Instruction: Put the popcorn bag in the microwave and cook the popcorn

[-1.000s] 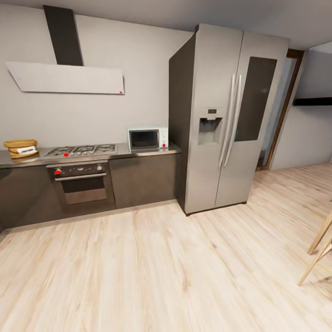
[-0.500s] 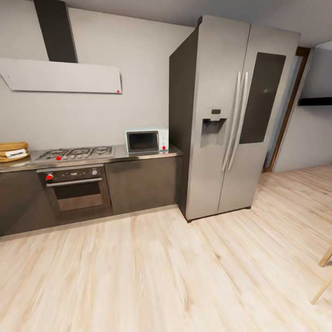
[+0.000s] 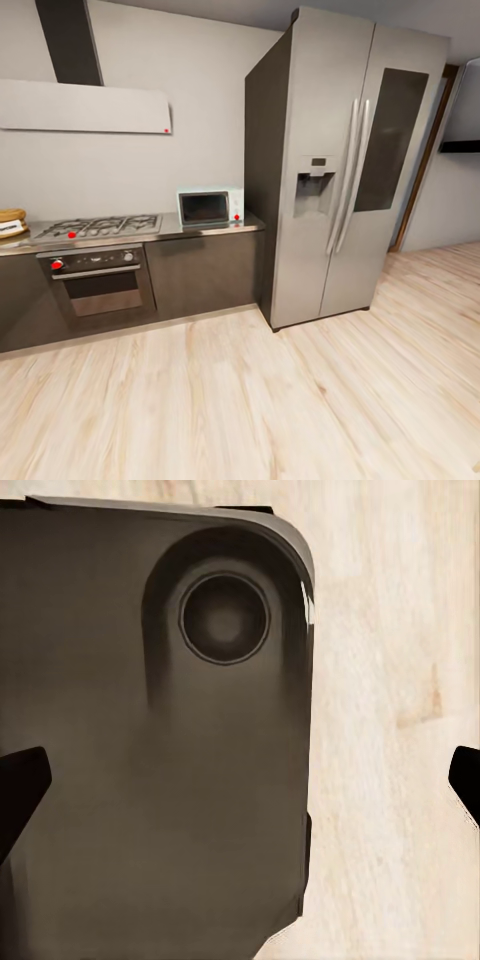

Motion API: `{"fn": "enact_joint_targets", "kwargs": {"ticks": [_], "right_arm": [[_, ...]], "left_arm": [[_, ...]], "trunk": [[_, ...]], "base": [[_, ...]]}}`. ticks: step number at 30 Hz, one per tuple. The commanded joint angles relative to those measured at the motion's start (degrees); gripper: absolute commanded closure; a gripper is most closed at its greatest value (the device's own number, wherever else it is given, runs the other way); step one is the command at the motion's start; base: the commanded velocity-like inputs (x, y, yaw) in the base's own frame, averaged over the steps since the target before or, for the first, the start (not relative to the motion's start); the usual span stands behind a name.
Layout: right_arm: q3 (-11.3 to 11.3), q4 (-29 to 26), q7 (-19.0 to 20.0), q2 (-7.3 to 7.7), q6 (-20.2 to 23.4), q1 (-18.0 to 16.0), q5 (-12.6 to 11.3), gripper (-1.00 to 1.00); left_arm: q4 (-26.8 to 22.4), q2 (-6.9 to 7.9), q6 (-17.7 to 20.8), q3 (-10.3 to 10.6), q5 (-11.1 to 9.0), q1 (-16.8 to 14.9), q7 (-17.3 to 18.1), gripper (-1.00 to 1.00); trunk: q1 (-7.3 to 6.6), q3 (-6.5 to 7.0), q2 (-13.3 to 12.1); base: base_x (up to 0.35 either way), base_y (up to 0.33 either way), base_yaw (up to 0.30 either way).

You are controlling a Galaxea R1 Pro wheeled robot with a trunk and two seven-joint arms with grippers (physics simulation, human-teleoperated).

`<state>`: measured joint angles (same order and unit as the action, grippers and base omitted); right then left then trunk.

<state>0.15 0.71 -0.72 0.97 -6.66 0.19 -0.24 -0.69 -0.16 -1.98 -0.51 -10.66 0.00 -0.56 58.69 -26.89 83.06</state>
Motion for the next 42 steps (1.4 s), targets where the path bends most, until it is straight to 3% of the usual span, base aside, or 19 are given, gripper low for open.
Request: {"fn": "enact_joint_targets", "kwargs": {"ticks": [1,27,42], "right_arm": [[0.02,0.08,-0.07,0.00,-0.28,-0.06,-0.02,-1.00],[0.02,0.08,-0.07,-0.26,-0.11,-0.04,0.14,-1.00],[0.02,0.07,-0.07,-0.12,-0.19,-0.03,0.14,-1.00]], "left_arm": [[-0.02,-0.01,-0.13,-0.02,-0.33,0.00,-0.06,-1.00],[-0.02,-0.01,-0.13,-0.02,-0.30,0.00,-0.06,-1.00],[-0.02,-0.01,-0.18,0.00,-0.24,0.00,-0.06,-1.00]], "trunk": [[0.04,-0.04,0.02],[0.04,-0.04,0.02],[0.04,-0.04,0.02]], "base": [[0.325,0.000,0.000],[0.325,-0.001,0.000],[0.309,-0.112,0.000]]}}
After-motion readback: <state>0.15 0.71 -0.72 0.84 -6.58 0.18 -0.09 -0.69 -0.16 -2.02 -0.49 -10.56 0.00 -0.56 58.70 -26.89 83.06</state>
